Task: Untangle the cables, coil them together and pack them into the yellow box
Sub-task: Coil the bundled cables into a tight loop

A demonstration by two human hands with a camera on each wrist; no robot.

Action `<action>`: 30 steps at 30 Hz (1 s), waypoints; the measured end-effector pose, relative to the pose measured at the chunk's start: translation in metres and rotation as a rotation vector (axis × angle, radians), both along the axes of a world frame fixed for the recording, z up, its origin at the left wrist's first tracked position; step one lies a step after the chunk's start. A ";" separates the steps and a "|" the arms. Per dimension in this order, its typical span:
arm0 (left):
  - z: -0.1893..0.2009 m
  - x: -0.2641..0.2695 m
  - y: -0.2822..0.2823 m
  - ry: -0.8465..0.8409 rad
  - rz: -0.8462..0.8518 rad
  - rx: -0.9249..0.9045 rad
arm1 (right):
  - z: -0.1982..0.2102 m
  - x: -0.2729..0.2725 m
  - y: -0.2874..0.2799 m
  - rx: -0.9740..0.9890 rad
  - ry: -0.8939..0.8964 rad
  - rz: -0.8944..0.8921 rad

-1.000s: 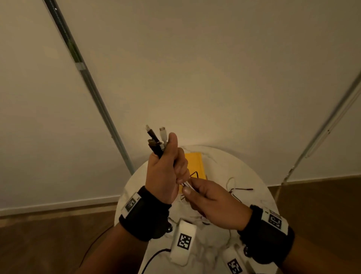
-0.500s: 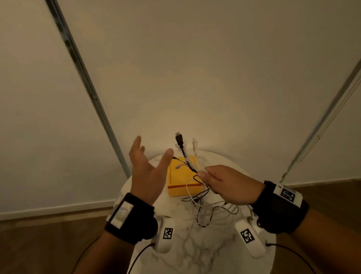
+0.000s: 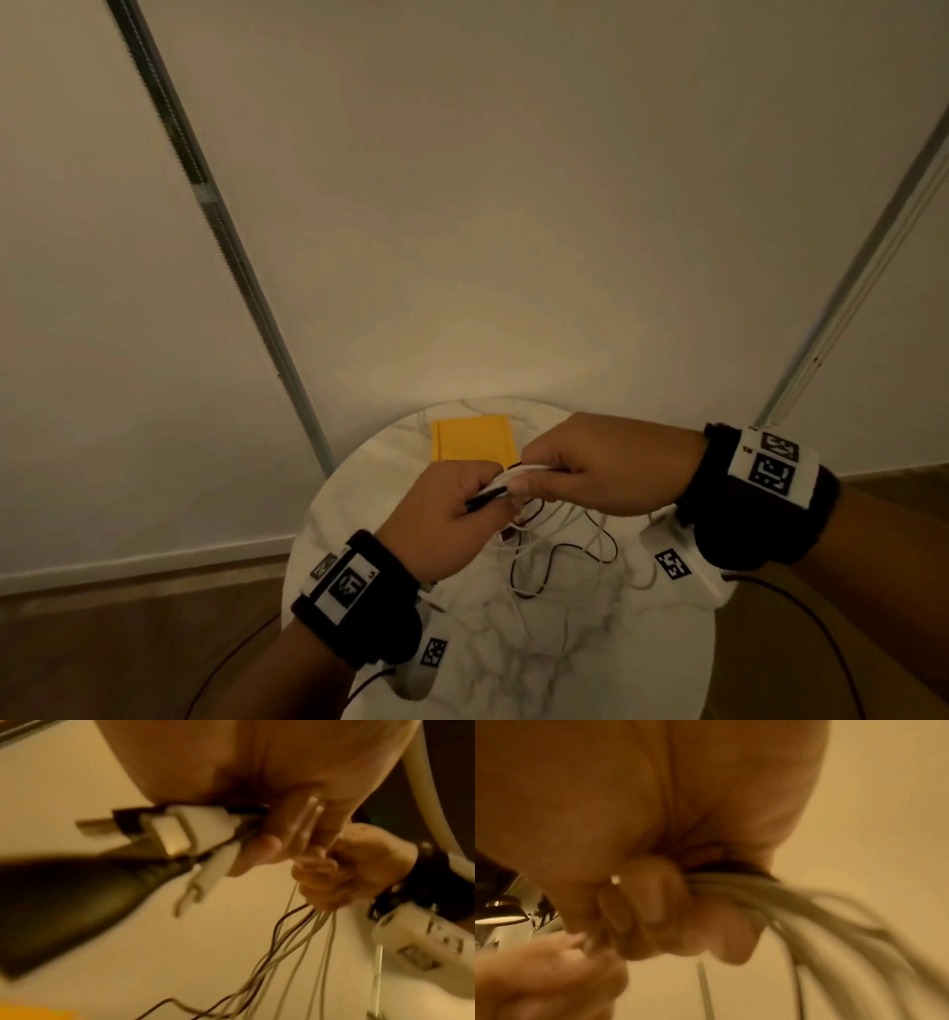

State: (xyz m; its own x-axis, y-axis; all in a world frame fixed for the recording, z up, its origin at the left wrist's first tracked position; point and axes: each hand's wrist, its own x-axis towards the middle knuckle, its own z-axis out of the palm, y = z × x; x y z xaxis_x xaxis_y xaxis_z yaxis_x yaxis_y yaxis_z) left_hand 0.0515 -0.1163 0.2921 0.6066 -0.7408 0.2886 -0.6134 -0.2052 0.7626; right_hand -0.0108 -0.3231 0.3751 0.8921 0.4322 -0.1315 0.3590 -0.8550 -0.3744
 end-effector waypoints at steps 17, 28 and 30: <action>0.061 0.010 -0.023 0.865 0.327 -1.026 | -0.060 0.017 0.050 0.628 -0.312 -0.326; 0.071 0.049 0.004 0.361 0.605 -0.956 | -0.086 0.007 0.050 0.391 -0.245 -0.233; 0.070 0.054 0.005 0.235 0.630 -0.931 | -0.082 0.009 0.053 0.400 -0.214 -0.249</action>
